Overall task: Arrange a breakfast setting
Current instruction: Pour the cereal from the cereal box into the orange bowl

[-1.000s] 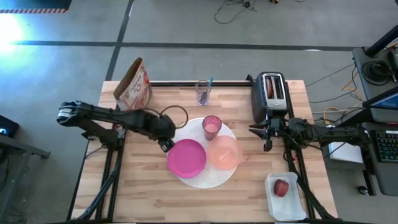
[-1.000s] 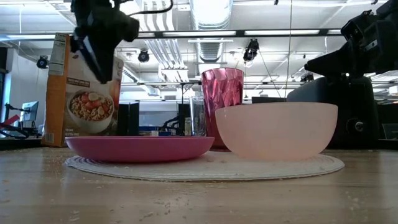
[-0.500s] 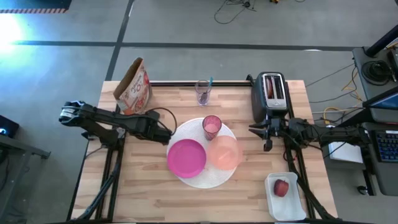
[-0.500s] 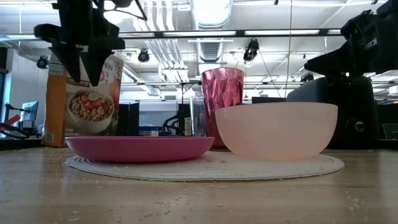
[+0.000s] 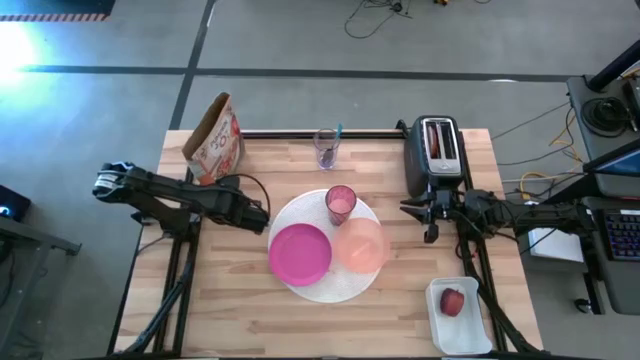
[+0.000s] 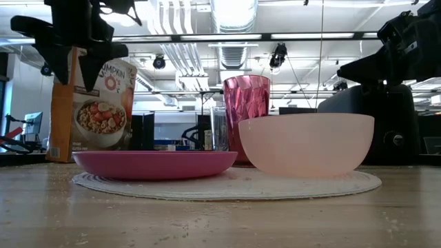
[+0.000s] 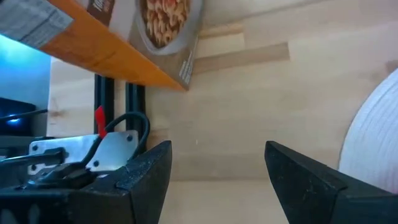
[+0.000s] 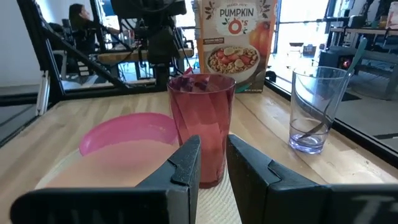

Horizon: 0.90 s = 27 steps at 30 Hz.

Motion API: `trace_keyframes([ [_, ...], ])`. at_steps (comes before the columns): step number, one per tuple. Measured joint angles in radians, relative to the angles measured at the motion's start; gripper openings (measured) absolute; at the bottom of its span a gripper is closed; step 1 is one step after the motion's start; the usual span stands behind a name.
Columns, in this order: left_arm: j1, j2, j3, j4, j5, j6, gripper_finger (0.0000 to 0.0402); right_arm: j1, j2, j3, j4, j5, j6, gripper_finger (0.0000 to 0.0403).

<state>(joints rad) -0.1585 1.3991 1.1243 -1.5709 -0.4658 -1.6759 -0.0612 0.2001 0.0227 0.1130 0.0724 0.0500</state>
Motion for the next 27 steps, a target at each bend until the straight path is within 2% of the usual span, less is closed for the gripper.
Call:
trace_keyframes([
  [19, 0.009, -0.134, -0.198, 0.0, -0.089, -0.303, 0.024, 0.0, 0.0, 0.0, -0.006, -0.001, -0.019, 0.0068],
  [27, 0.085, -0.143, -0.229, 0.0, -0.132, -0.325, 0.024, 0.0, 0.0, 0.0, -0.008, -0.001, -0.024, 0.0068],
])
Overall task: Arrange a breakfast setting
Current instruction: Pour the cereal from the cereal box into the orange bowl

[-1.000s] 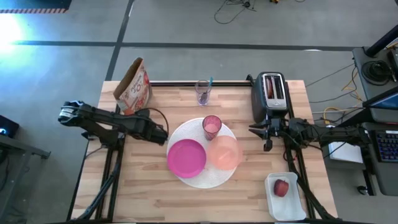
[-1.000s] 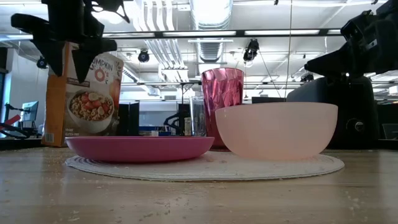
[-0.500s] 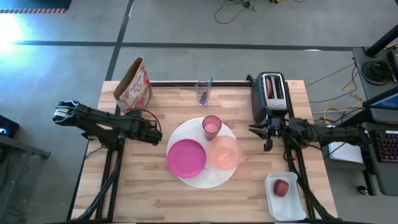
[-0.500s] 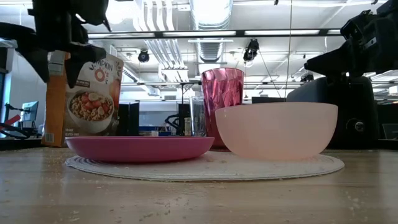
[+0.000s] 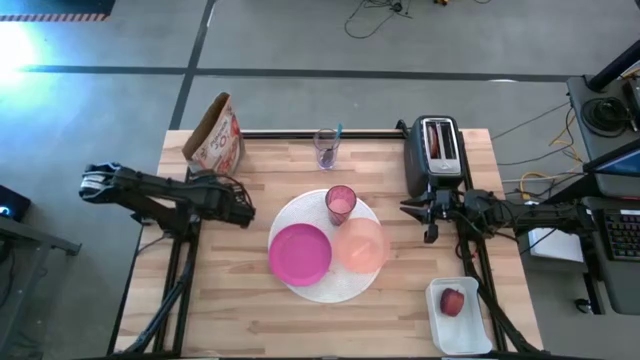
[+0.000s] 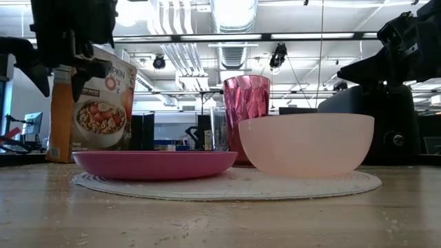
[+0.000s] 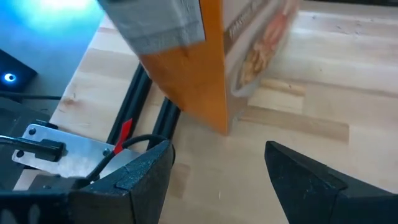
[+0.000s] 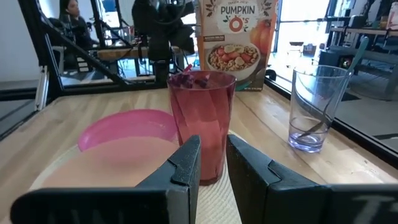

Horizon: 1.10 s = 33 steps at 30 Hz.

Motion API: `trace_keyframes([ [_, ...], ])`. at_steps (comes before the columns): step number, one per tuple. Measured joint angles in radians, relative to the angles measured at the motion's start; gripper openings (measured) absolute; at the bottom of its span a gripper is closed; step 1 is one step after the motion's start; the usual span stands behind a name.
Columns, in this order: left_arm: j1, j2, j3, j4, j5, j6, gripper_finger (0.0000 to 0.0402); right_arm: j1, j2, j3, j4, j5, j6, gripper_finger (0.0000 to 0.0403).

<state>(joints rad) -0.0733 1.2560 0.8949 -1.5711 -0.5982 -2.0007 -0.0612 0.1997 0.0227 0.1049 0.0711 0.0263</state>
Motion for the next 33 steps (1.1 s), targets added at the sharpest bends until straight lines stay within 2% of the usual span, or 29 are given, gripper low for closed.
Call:
trace_keyframes([
  [7, 0.105, -0.001, 0.0, 0.0, -0.079, 0.063, 0.024, 0.0, 0.0, 0.0, 0.008, 0.002, 0.036, 0.0068],
  [13, 0.201, 0.001, 0.0, 0.0, -0.164, 0.143, 0.024, 0.0, 0.0, 0.0, -0.002, 0.0, -0.001, 0.0068],
  [21, 0.226, 0.002, 0.019, 0.014, -0.272, 0.215, 0.024, 0.0, 0.0, 0.0, 0.006, 0.002, 0.033, 0.0068],
  [24, 0.226, 0.002, 0.03, 0.027, -0.251, 0.238, 0.024, 0.0, 0.0, 0.0, -0.003, 0.0, 0.0, 0.0068],
  [29, 0.225, 0.002, 0.051, 0.024, -0.101, 0.26, 0.024, 0.0, 0.0, 0.0, 0.008, 0.001, 0.037, 0.0068],
  [33, 0.225, 0.001, 0.06, 0.001, -0.051, 0.26, 0.024, 0.0, 0.0, 0.0, 0.004, 0.001, 0.025, 0.0068],
])
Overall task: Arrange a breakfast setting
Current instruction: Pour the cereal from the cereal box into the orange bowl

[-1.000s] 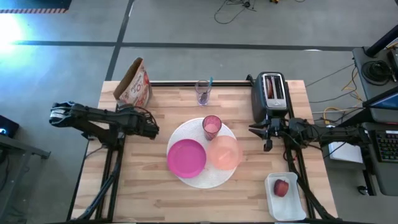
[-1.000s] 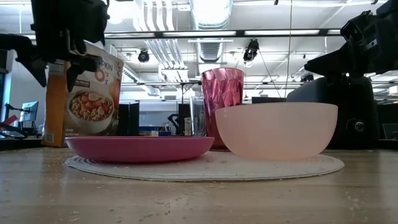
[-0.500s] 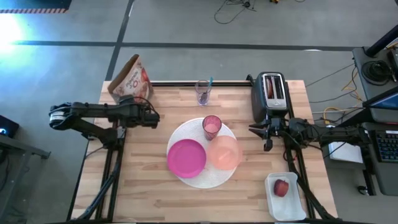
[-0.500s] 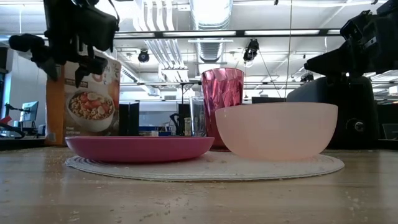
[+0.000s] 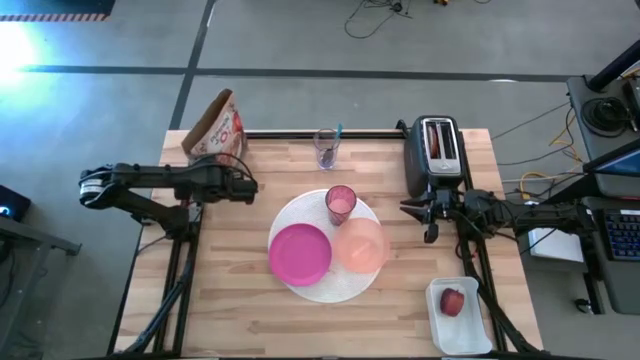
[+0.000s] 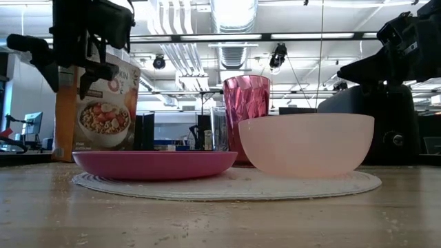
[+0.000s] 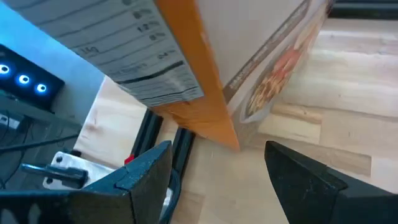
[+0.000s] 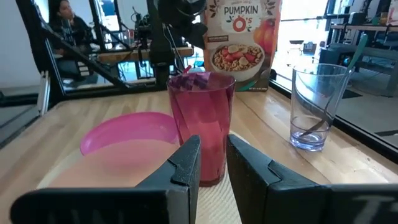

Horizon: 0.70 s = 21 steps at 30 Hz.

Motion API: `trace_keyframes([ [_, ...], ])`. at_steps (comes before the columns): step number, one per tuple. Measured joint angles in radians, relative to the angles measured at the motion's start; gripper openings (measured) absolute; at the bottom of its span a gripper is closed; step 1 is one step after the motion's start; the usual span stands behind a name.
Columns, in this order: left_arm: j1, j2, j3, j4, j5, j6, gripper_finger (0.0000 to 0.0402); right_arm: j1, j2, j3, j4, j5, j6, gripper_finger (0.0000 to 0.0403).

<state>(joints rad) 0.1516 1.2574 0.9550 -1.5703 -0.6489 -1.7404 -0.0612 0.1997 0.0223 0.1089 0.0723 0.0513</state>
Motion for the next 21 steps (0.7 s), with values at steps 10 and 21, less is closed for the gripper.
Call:
trace_keyframes([
  [10, 0.018, -0.007, 0.0, 0.0, 0.013, 0.003, 0.024, 0.0, 0.0, 0.0, 0.004, 0.002, 0.028, 0.0068],
  [21, 0.102, 0.022, -0.001, 0.001, -0.15, 0.048, 0.024, 0.0, 0.0, 0.0, 0.002, 0.0, 0.019, 0.0068],
])
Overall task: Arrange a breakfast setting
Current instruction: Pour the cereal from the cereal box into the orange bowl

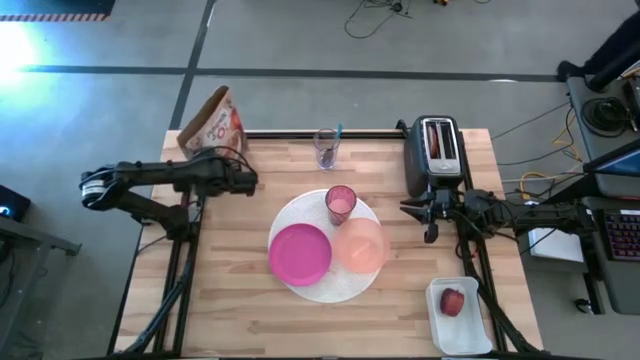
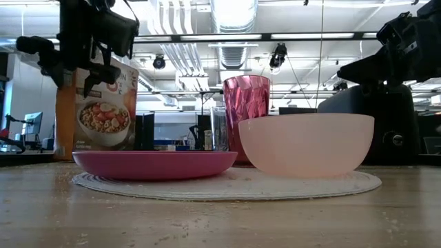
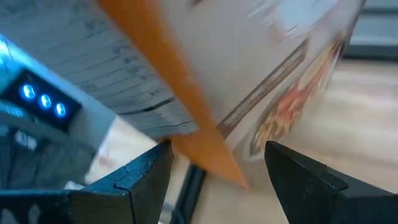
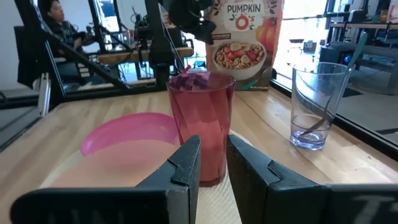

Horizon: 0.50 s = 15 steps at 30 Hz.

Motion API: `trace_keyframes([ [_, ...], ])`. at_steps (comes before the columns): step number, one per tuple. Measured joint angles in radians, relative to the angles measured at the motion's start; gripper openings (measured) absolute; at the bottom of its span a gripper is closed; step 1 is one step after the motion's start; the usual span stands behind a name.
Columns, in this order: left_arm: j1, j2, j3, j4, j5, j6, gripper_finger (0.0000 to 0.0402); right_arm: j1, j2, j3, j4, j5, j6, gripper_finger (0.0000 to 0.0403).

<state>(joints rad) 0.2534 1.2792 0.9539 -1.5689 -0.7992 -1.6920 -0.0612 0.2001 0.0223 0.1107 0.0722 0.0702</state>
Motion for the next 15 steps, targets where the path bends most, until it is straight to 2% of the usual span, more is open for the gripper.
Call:
trace_keyframes([
  [3, 0.014, 0.031, 0.0, 0.034, -0.062, 0.021, 0.024, 0.0, 0.0, 0.0, 0.002, 0.002, 0.013, 0.0068],
  [9, 0.022, 0.095, 0.018, 0.129, -0.105, 0.11, 0.024, 0.0, 0.0, 0.0, -0.006, -0.001, -0.019, 0.0068],
  [15, 0.011, 0.134, 0.1, 0.083, -0.069, 0.147, 0.024, 0.0, 0.0, 0.0, 0.002, 0.002, 0.024, 0.0068],
])
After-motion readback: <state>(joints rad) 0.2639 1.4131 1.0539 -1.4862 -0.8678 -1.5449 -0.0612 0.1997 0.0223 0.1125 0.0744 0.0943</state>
